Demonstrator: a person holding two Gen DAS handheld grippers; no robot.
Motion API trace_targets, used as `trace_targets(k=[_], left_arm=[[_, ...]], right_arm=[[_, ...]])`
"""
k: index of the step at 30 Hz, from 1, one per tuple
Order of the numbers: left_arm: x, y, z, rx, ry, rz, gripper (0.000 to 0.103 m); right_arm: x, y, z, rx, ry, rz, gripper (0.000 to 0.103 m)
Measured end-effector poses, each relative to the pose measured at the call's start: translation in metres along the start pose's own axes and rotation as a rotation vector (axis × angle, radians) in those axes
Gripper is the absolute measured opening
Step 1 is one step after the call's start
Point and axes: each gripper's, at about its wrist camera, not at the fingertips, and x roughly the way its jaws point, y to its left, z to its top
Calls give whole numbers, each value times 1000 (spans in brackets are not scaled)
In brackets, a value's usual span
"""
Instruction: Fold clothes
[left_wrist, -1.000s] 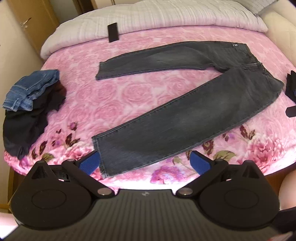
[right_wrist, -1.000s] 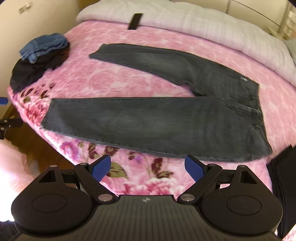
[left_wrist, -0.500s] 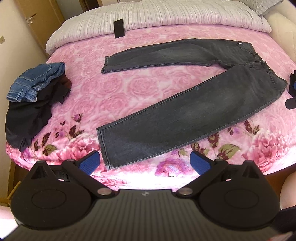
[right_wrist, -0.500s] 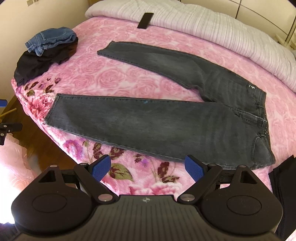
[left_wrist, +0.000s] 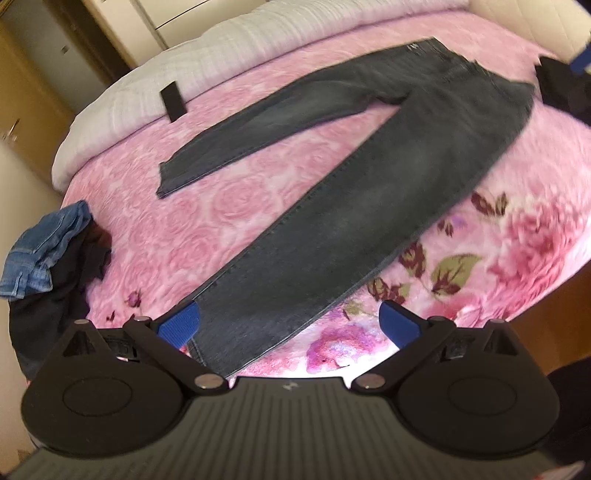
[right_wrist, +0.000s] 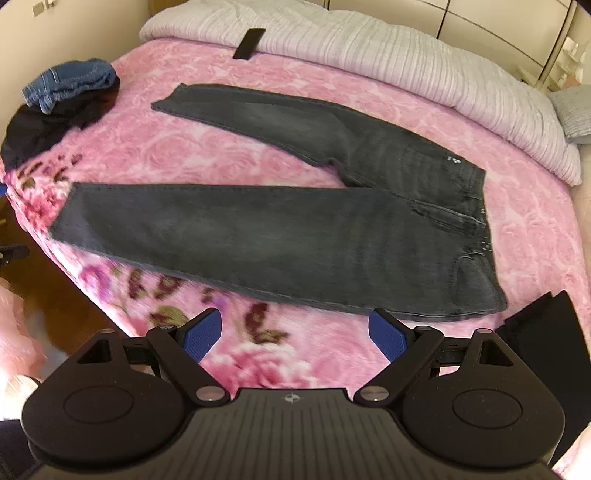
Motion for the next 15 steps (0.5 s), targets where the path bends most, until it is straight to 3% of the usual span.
trace_targets(k=[6, 15], left_arm=[[43, -25, -17, 175, 22, 33, 102], [129, -32, -31, 359, 75, 49, 95]], right_arm=[[24, -20, -18, -44, 23, -47, 85], [105, -47, -26, -119, 24, -118, 83]])
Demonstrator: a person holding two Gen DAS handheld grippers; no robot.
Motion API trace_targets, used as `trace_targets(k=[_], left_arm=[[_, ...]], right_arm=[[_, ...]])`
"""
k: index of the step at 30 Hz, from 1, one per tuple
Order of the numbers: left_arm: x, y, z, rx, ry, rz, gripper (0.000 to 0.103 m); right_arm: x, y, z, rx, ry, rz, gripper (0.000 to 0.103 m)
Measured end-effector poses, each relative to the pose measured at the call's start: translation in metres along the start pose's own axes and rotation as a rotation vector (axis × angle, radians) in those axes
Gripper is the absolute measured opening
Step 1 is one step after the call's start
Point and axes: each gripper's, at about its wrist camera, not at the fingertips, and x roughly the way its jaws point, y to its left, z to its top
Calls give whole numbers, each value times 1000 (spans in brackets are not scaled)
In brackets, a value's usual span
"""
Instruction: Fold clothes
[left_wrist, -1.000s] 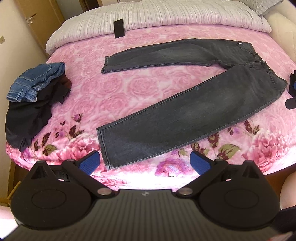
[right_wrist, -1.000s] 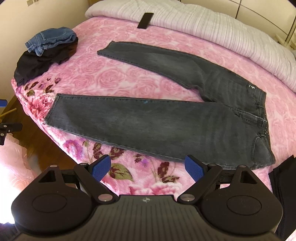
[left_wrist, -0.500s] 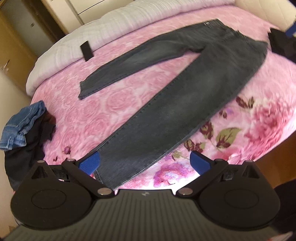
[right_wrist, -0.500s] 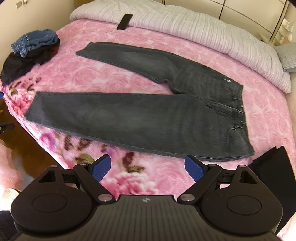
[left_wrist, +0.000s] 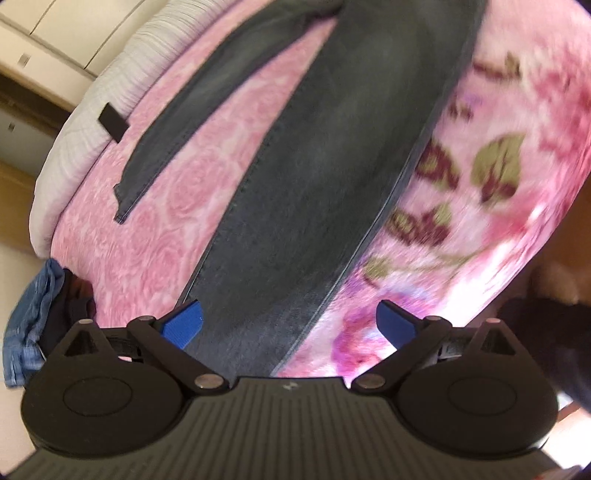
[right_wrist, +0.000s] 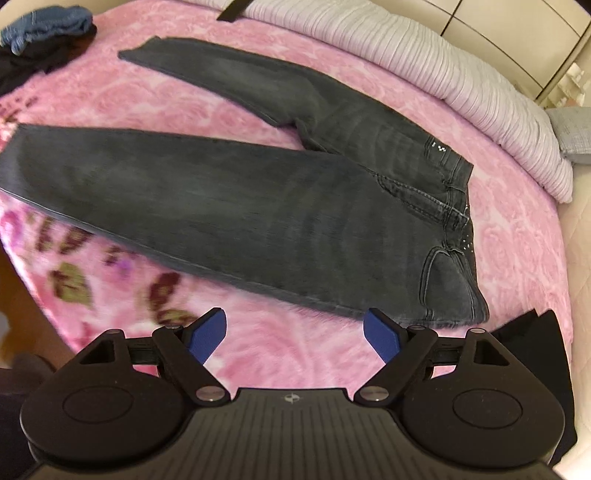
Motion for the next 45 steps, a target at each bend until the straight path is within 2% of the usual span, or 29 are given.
trace_targets(k=[5, 6, 7, 11, 13, 14, 16, 18, 19, 23, 25, 27, 29, 32, 34, 36, 38, 43, 45], left_arm=[[35, -4, -9, 116, 4, 0, 91], [40, -3, -11, 126, 0, 7, 87], [44, -1, -13, 126, -8, 15, 81], [57, 13, -15, 89, -33, 39, 72], [59, 18, -12, 72, -44, 60, 55], [58, 17, -9, 76, -54, 67, 49], [57, 16, -3, 88, -67, 77, 29], [58, 15, 3, 84, -61, 63, 16], [58, 19, 6, 42, -53, 47, 15], [47, 43, 14, -147, -53, 45, 14], [42, 43, 17, -148, -47, 61, 14], [42, 35, 19, -106, -29, 84, 16], [45, 26, 20, -61, -5, 109, 20], [50, 8, 17, 16, 26, 170, 36], [55, -4, 14, 70, 43, 216, 51], [62, -13, 11, 118, 61, 261, 57], [70, -16, 8, 147, 81, 301, 57], [82, -1, 6, 132, 123, 352, 57], [85, 0, 3, 146, 125, 356, 52]], right_arm=[[53, -13, -4, -39, 38, -47, 81], [60, -15, -5, -41, 55, -54, 80], [66, -15, -7, -49, 68, -62, 80], [74, -11, -11, -111, 74, -82, 80], [73, -9, -14, -154, 66, -90, 80], [73, -8, -15, -178, 63, -99, 81], [74, -6, -19, -245, 50, -126, 81], [78, -1, -23, -322, 30, -153, 82], [80, 2, -25, -368, 9, -159, 82], [91, 29, -36, -577, -135, -143, 82], [100, 44, -41, -671, -209, -124, 78], [113, 49, -47, -734, -245, -125, 69], [123, 43, -53, -765, -268, -141, 66], [135, 12, -62, -763, -264, -209, 66], [142, -15, -67, -744, -247, -265, 66], [148, -39, -71, -737, -235, -302, 67], [152, -53, -72, -744, -225, -326, 67], [161, -77, -76, -735, -190, -384, 69], [165, -83, -82, -750, -178, -400, 69]])
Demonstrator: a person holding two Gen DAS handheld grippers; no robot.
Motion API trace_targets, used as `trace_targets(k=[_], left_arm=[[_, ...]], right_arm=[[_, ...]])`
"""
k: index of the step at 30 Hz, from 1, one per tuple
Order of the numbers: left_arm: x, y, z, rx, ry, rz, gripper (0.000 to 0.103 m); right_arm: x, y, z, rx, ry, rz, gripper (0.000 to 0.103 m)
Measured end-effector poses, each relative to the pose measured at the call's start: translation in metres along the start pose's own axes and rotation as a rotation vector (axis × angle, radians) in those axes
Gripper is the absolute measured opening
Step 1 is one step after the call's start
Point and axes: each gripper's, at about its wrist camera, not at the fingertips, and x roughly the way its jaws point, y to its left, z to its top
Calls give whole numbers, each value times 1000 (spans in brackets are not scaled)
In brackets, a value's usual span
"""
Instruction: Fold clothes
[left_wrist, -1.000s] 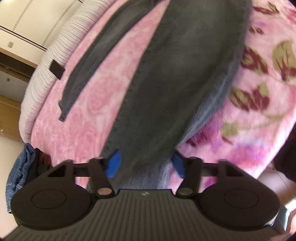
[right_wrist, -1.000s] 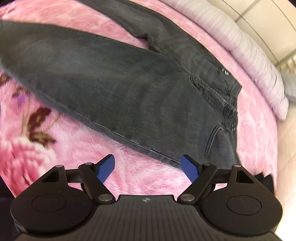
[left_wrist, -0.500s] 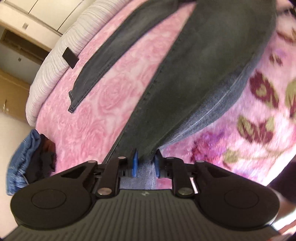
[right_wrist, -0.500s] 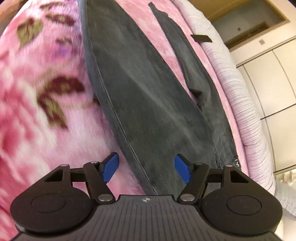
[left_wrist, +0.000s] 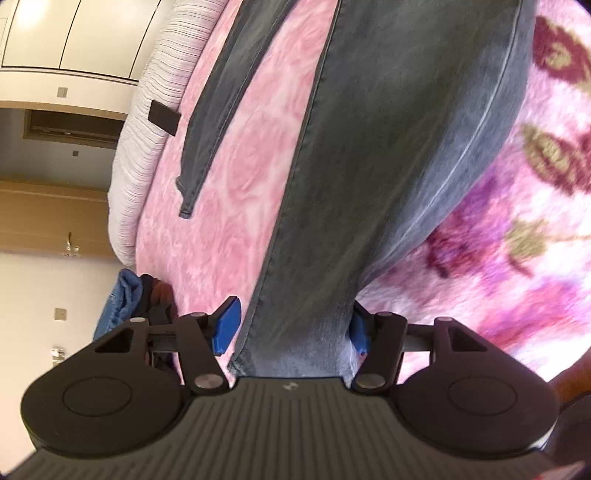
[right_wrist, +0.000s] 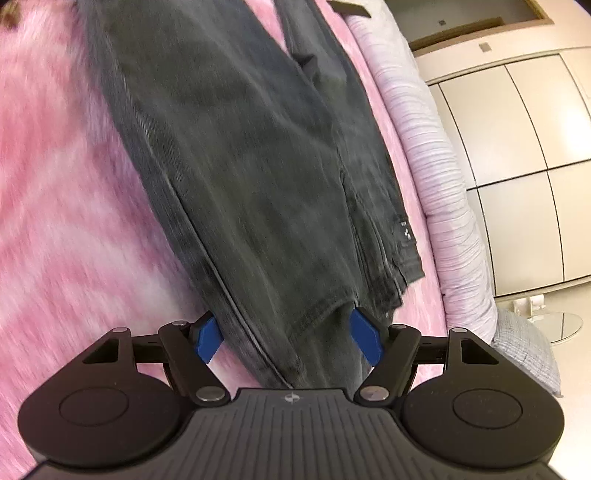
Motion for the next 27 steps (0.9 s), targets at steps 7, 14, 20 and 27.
trace_targets(k=[7, 14, 20, 27], left_arm=[[-9, -7, -2, 13, -30, 13, 25], [-4, 4, 8, -17, -30, -16, 11], [-24, 34, 9, -15, -37, -45, 5], [-70, 64, -2, -29, -9, -49, 5]], right_arm=[[18, -16, -31, -21, 56, -56, 67], [29, -24, -39, -124, 4, 13, 40], [16, -63, -41, -73, -13, 122, 10], [-24, -108, -41, -59, -51, 182, 8]])
